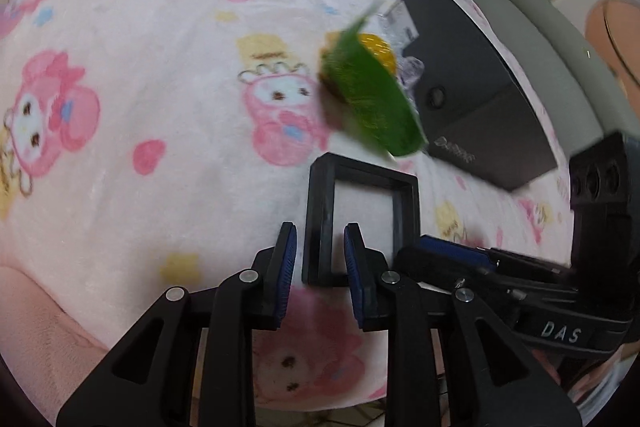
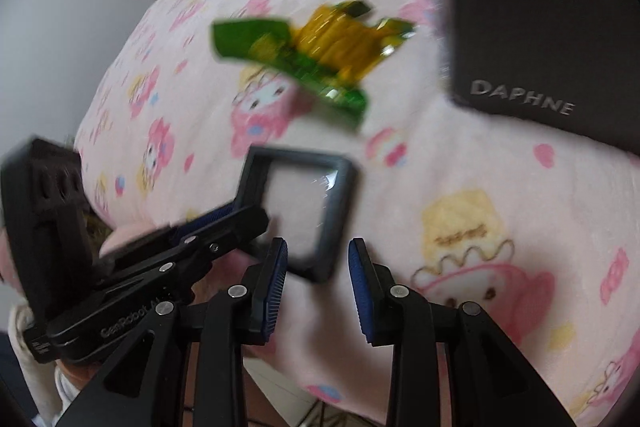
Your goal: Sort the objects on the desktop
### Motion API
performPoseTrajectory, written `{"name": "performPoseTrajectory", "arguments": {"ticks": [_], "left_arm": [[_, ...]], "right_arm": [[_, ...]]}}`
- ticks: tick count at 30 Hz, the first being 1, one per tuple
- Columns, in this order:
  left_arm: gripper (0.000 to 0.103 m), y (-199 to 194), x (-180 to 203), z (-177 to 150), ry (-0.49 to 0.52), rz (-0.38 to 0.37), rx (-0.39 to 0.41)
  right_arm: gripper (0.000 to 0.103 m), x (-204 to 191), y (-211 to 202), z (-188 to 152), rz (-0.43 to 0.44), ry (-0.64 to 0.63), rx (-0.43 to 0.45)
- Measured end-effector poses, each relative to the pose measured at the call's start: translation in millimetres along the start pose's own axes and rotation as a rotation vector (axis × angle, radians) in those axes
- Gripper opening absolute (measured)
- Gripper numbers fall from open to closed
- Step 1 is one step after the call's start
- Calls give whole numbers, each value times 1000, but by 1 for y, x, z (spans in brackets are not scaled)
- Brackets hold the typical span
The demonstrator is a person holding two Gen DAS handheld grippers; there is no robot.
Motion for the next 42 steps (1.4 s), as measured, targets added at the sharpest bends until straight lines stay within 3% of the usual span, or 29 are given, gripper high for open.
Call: {"name": "performPoseTrajectory", "arguments": {"ticks": [5, 13, 18, 25, 29, 36, 42], "left_arm": [[23, 2, 14, -5, 81, 41, -1], [23, -16, 50, -13, 134, -4, 75], [23, -26, 103, -4, 215, -29, 119], [23, -24, 177, 28, 306, -116, 133], [23, -12, 216, 45, 360, -99, 143], [23, 20, 243, 80, 322, -94, 149], [23, 49, 238, 106, 313, -32, 137]], "right_arm": [[27, 5, 8, 3, 19, 39, 17], [26, 7, -37, -1, 27, 5, 84], [26, 25, -82, 3, -19, 18, 190], [26, 66, -162, 13, -8, 98, 368], [27, 81, -190, 30, -62, 93, 444], [27, 114, -200, 66, -80, 115, 479], [27, 126, -183, 93, -75, 98, 468]]}}
Point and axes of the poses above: each gripper's, at about its wrist camera, not at the fingertips, and y roughly the way its jaws point, x to its right, z to its top, the point moved 1 cm from there along y, roughly the way its jaws point, and after that the axes turned 4 degrees about -z, right-handed, at the moved point
